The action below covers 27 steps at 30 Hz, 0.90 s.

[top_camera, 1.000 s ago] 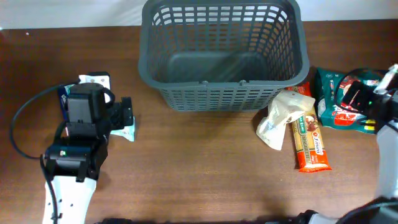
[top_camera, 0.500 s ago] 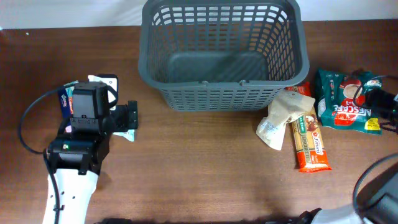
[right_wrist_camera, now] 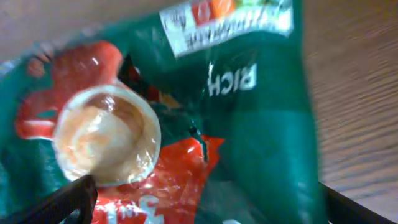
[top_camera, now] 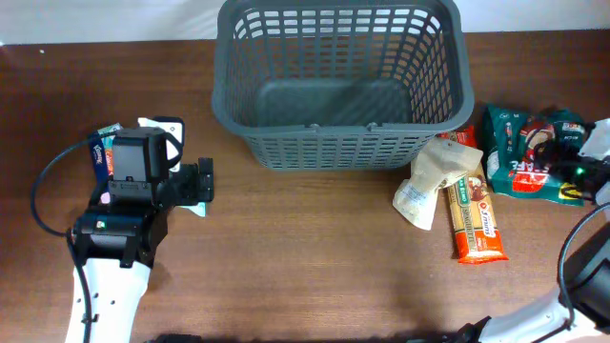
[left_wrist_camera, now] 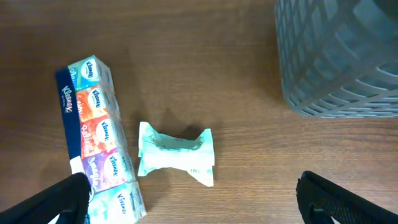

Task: Pack container
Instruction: 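Grasp the green Nescafé bag with the right gripper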

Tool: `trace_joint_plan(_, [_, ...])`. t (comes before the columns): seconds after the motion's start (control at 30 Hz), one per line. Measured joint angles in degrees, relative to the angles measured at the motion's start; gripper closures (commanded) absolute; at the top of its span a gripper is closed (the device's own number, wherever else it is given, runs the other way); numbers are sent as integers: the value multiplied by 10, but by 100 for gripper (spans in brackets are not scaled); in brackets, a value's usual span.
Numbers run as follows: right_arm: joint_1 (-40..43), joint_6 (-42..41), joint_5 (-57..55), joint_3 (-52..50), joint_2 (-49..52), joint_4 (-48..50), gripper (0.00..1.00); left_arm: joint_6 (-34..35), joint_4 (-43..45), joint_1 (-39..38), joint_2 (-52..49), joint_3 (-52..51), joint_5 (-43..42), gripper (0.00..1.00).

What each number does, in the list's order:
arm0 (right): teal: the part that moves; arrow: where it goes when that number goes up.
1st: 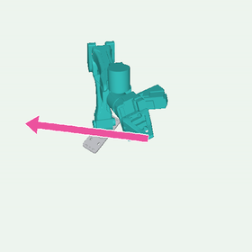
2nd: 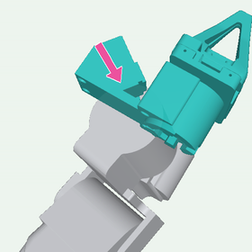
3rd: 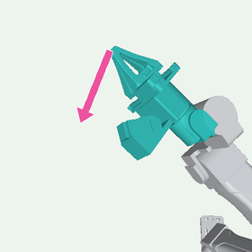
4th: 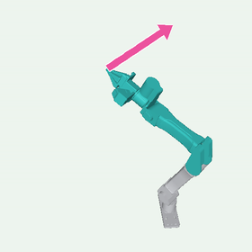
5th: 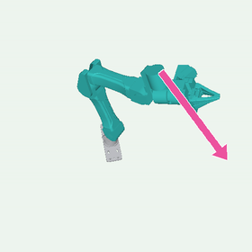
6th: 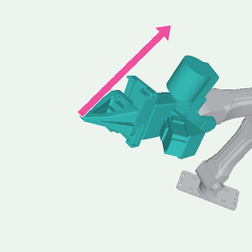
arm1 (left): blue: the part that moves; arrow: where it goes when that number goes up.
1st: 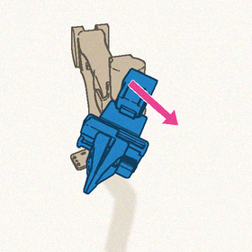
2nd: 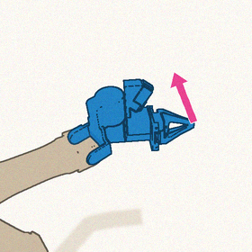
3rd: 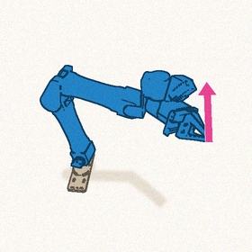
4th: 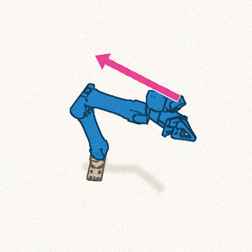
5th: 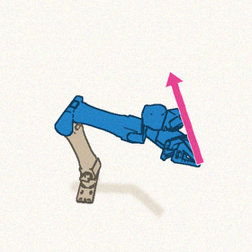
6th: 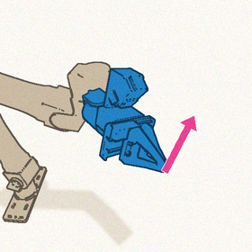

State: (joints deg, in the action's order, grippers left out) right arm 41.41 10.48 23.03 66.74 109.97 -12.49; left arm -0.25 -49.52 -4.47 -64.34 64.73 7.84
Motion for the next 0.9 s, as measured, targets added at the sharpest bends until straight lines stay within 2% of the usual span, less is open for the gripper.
trace_joint_plan(0.17, [0,0,20,7,31,14,0,0,-5,0,0,0,-6,1])
trace_joint_plan(0.2, [0,0,22,8,33,17,3,0,-7,0,0,0,-6,1])
trace_joint_plan(0.23, [0,0,25,10,38,22,11,0,-9,0,0,0,-6,1])
trace_joint_plan(0.27, [0,-2,29,12,42,25,28,0,-10,0,0,0,-7,1])
trace_joint_plan(0.3, [0,-2,36,14,48,30,61,0,-13,0,0,0,-8,1])
trace_joint_plan(0.4, [1,-5,47,19,56,36,97,0,-16,0,0,0,-8,1])
trace_joint_plan(0.9, [2,-26,74,27,64,35,97,0,-18,0,0,0,-9,1])
